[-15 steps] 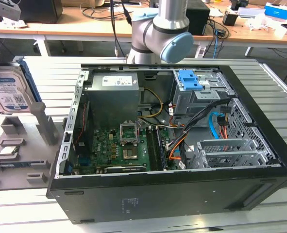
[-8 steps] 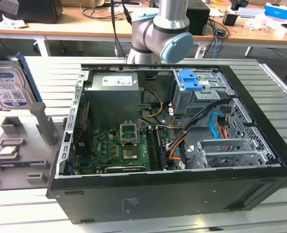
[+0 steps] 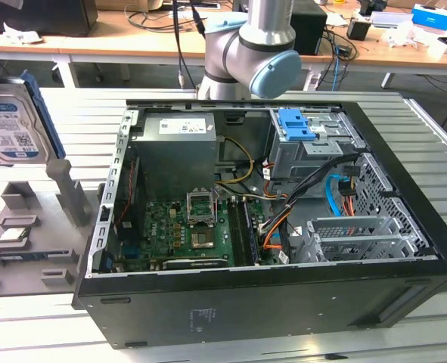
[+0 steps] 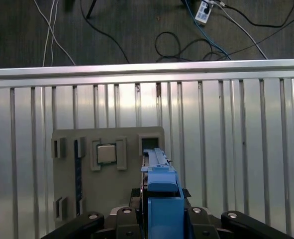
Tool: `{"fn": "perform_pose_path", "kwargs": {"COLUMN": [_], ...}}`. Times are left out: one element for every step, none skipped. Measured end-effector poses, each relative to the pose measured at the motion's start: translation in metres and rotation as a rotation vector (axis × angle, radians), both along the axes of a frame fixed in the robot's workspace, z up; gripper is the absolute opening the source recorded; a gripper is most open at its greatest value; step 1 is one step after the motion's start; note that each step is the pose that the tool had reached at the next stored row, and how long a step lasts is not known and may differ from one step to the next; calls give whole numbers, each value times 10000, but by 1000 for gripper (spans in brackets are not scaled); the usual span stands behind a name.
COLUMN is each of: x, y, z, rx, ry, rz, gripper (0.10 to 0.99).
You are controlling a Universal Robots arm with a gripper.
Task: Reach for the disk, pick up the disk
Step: 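Pick up the disk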
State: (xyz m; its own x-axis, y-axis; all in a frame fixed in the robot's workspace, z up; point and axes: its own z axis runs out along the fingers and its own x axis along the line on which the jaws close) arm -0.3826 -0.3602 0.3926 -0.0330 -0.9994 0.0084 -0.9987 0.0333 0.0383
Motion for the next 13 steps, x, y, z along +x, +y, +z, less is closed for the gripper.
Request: {"fn": "perform_pose_path", "kwargs": {"x": [1,2,3,4,5,7,8,9,11,12,12,14,14], "y": [0,0,0,0,0,0,0,0,1,1,1,1,1], "z": [15,26,37,47,57,75,87,97,114,123,133,144,155], "rx": [0,0,0,-1,0,0,0,-1,0,0,0,0,0], "ry": [0,-1,-1,0,0,-1,-1,0,-1,-1,0,0,0], "rz": [0,0,0,0,0,0,0,0,0,0,0,0,0], "gripper": [369,369,369,369,369,369,369,369,369,369,369,369,369]}}
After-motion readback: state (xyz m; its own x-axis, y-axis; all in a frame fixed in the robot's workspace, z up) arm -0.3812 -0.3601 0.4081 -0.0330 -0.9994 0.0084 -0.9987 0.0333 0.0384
